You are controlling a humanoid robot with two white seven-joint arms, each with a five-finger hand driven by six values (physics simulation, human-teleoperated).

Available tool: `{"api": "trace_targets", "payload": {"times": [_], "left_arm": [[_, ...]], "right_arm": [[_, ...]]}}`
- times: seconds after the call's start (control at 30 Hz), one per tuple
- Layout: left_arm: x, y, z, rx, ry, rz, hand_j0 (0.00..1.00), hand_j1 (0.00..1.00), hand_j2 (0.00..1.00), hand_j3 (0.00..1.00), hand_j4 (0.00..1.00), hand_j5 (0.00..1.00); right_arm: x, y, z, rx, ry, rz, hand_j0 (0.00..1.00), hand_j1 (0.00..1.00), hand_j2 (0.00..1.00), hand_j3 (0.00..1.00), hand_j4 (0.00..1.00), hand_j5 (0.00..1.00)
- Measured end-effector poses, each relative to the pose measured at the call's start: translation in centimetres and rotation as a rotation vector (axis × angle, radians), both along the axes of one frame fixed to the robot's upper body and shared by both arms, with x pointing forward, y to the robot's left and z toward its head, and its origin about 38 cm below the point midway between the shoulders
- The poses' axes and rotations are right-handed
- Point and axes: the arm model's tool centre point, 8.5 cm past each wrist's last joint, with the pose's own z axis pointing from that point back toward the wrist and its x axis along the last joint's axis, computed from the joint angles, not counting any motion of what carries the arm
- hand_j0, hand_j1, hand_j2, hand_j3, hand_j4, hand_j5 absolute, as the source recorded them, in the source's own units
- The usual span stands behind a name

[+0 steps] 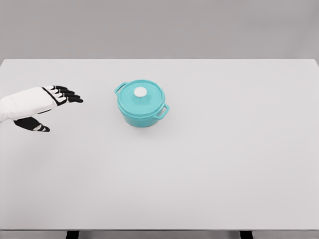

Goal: Open the lid of the pot with left arm

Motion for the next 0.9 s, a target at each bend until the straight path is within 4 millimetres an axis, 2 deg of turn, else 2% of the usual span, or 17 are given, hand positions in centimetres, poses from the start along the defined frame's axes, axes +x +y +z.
{"api": "trace_targets", "payload": {"times": [0.23, 0.3, 0.37, 0.43, 0.57, 0.6, 0.63, 0.7, 0.73, 0.8, 0.83, 0.9], "left_arm": [[0.3, -0.3, 0.3, 0.007, -0.014, -0.006, 1.00, 1.00, 1.00, 1.00, 1.00, 1.00], [0.9, -1.3, 1.0, 0.006, -0.033, -0.024, 1.00, 1.00, 1.00, 1.00, 1.00, 1.00], [1.7, -2.8, 1.3, 0.034, -0.051, -0.047, 1.00, 1.00, 1.00, 1.00, 1.00, 1.00], [2.9, -4.4, 2.8, 0.047, -0.099, -0.072, 1.00, 1.00, 1.00, 1.00, 1.00, 1.00], [5.6, -8.7, 9.4, 0.138, -0.240, -0.181, 1.00, 1.00, 1.00, 1.00, 1.00, 1.00], [5.9, -9.8, 9.4, 0.173, -0.234, -0.214, 1.00, 1.00, 1.00, 1.00, 1.00, 1.00], [5.8, -10.8, 7.8, 0.200, -0.193, -0.248, 1.00, 1.00, 1.00, 1.00, 1.00, 1.00], [5.5, -14.1, 4.6, 0.203, -0.132, -0.329, 1.00, 1.00, 1.00, 1.00, 1.00, 1.00], [5.6, -15.7, 4.6, 0.199, -0.136, -0.361, 1.00, 1.00, 1.00, 1.00, 1.00, 1.00], [7.2, -18.0, 9.7, 0.223, -0.232, -0.388, 1.00, 1.00, 1.00, 1.00, 1.00, 1.00], [7.9, -18.7, 11.5, 0.211, -0.239, -0.383, 1.00, 1.00, 1.00, 1.00, 1.00, 1.00], [8.4, -19.3, 10.0, 0.175, -0.161, -0.375, 1.00, 1.00, 1.00, 1.00, 1.00, 1.00]], "right_arm": [[-0.1, 0.0, 0.0, -0.001, 0.000, 0.002, 1.00, 1.00, 1.00, 1.00, 1.00, 1.00], [-0.2, 0.0, 0.0, -0.001, 0.001, 0.003, 1.00, 1.00, 1.00, 1.00, 1.00, 1.00], [-0.2, 0.0, 0.0, 0.000, 0.002, 0.002, 1.00, 1.00, 1.00, 1.00, 1.00, 1.00], [-0.2, 0.0, 0.0, -0.001, 0.002, 0.003, 1.00, 1.00, 1.00, 1.00, 1.00, 1.00], [-0.2, 0.0, 0.0, 0.000, 0.003, 0.003, 1.00, 1.00, 1.00, 1.00, 1.00, 1.00], [-0.2, 0.0, 0.0, 0.000, 0.003, 0.003, 1.00, 1.00, 1.00, 1.00, 1.00, 1.00], [-0.2, 0.0, 0.0, 0.000, 0.003, 0.003, 1.00, 1.00, 1.00, 1.00, 1.00, 1.00], [-0.2, 0.0, 0.0, 0.000, 0.003, 0.003, 1.00, 1.00, 1.00, 1.00, 1.00, 1.00], [-0.2, 0.0, 0.0, 0.000, 0.003, 0.003, 1.00, 1.00, 1.00, 1.00, 1.00, 1.00], [-0.2, 0.0, 0.0, 0.000, 0.003, 0.003, 1.00, 1.00, 1.00, 1.00, 1.00, 1.00], [-0.2, 0.0, 0.0, 0.000, 0.003, 0.003, 1.00, 1.00, 1.00, 1.00, 1.00, 1.00], [-0.2, 0.0, 0.0, 0.000, 0.003, 0.003, 1.00, 1.00, 1.00, 1.00, 1.00, 1.00]]}}
